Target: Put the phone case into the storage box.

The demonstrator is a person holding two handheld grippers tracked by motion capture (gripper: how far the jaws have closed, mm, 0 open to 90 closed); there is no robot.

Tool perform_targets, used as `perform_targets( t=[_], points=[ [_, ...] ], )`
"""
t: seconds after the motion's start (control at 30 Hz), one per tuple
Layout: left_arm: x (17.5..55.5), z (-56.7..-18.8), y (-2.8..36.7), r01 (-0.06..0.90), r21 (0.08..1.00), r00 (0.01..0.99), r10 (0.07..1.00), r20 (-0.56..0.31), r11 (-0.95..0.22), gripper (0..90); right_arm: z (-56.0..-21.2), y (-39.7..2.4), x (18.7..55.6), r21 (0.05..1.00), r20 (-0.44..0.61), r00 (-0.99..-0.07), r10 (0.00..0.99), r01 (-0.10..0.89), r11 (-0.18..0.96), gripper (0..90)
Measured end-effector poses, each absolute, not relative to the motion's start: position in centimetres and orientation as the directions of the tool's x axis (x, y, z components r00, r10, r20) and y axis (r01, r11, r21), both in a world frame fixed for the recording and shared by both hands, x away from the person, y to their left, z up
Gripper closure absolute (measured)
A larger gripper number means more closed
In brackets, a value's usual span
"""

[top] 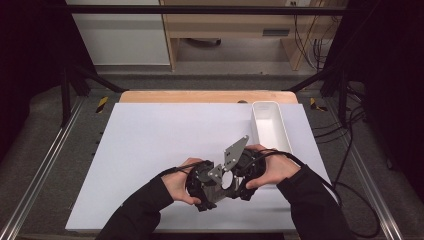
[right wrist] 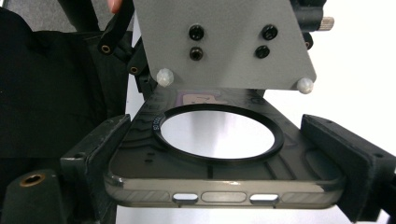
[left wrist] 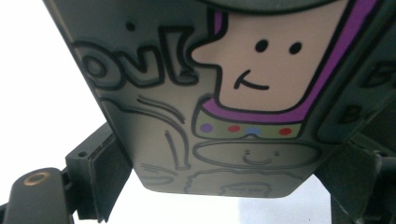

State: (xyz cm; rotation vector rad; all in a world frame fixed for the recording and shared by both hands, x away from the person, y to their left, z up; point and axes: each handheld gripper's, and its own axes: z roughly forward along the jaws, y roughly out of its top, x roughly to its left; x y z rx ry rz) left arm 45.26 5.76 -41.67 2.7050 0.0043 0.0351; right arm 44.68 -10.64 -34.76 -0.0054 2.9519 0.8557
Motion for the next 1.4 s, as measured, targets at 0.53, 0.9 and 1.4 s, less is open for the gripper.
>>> perform_targets(
  t=[0.53,0.9,1.4],
  points=[
    [45.0,-41.7,5.7,-0.006,0.419,0.999,0.017,0.05,-0.908,11.6,-34.8,-10.4,44.4,0.539,-0.093,-0.996,0.001,-0.05,0.841,11.6],
    [45.1,-41.5,6.2,0.018,0.45,0.998,0.046,0.05,-0.893,11.6,-34.5,-10.7,44.4,0.58,-0.12,-0.993,0.0,-0.07,0.811,7.1],
    [45.4,-41.5,8.4,0.056,0.538,0.993,0.102,0.056,-0.841,11.4,-32.8,-12.9,44.1,0.703,-0.17,-0.981,0.088,-0.059,0.709,3.0]
  ],
)
